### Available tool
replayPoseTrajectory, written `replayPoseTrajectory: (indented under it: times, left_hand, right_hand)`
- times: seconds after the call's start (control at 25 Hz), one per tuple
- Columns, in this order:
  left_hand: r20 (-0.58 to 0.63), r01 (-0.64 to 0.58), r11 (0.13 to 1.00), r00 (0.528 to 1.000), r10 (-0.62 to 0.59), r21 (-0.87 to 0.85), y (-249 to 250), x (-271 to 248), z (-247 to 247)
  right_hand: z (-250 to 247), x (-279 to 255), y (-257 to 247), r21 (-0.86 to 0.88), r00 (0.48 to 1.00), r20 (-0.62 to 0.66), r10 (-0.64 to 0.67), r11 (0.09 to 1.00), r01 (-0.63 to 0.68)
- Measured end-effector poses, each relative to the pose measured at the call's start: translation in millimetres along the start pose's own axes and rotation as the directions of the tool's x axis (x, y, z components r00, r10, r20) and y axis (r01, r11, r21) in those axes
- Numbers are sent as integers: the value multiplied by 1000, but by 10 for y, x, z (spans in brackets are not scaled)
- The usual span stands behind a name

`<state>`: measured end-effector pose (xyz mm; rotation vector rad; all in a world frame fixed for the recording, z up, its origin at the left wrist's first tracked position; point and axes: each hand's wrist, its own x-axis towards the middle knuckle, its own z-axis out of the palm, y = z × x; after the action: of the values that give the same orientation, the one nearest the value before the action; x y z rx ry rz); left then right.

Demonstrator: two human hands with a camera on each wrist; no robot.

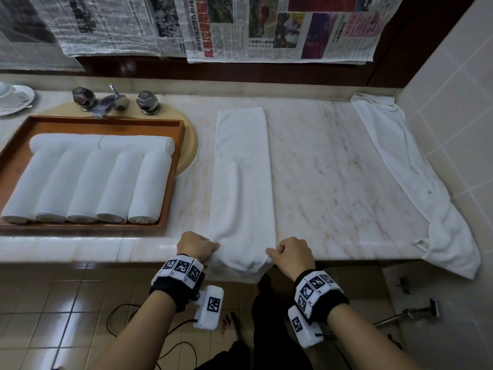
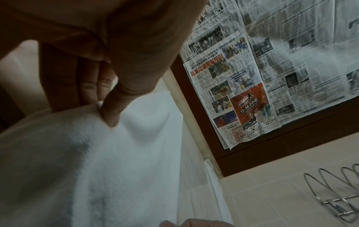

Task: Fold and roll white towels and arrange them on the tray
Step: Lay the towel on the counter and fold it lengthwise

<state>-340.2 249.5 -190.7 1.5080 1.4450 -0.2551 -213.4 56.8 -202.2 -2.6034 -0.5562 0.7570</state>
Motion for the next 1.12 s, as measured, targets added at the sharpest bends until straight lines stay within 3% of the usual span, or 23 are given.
replayPoseTrajectory:
  times: [0.2, 0.4, 0.56, 0.68, 0.76, 0.8, 0.84, 0.88, 0.92, 0.96, 1.04, 1.08, 1.12]
  left_hand:
    - [11, 3, 1000, 1000, -4, 12, -11, 16, -18]
    - [-35, -33, 991, 999, 37, 127, 87, 40, 2]
    - [-54, -22, 987, 998, 31, 162, -5, 54, -17]
    - [-116, -58, 985, 990, 77, 160, 11, 22, -24]
    - [-197, -222, 906, 931, 307, 359, 99, -16, 111]
    - [-146, -361, 817, 873, 466, 450, 157, -52, 217]
    - [-13, -491, 701, 815, 580, 517, 198, -73, 339]
    - [132, -575, 611, 778, 615, 544, 205, -48, 439]
    - [224, -595, 579, 780, 585, 558, 169, 13, 500]
    - [221, -546, 620, 823, 524, 563, 142, 68, 521]
    - [50, -348, 765, 922, 385, 542, 156, 156, 485]
    - [22, -338, 783, 923, 384, 523, 207, 161, 497]
    - [49, -402, 764, 897, 439, 505, 270, 134, 533]
  right_hand:
    - [-105, 25, 84, 105, 1000, 27, -2, 994, -1]
    - [-99, 52, -61, -60, 998, -17, 55, 997, -56]
    - [-85, 124, -145, -77, 995, 35, 97, 993, -94]
    - [-22, 93, -218, -186, 997, -71, 28, 982, -40]
    - [90, 119, -308, -270, 980, -106, -170, 953, 136]
    - [135, 144, -361, -280, 963, -33, -269, 927, 249]
    - [173, 176, -400, -290, 935, 78, -347, 889, 354]
    - [195, 216, -413, -308, 904, 188, -384, 851, 425]
    - [204, 260, -394, -330, 888, 265, -376, 830, 450]
    - [202, 309, -360, -360, 899, 286, -333, 832, 423]
    - [164, 420, -323, -413, 959, 217, -185, 872, 262]
    - [145, 467, -353, -410, 972, 192, -137, 889, 206]
    - [137, 497, -401, -396, 971, 197, -138, 894, 208]
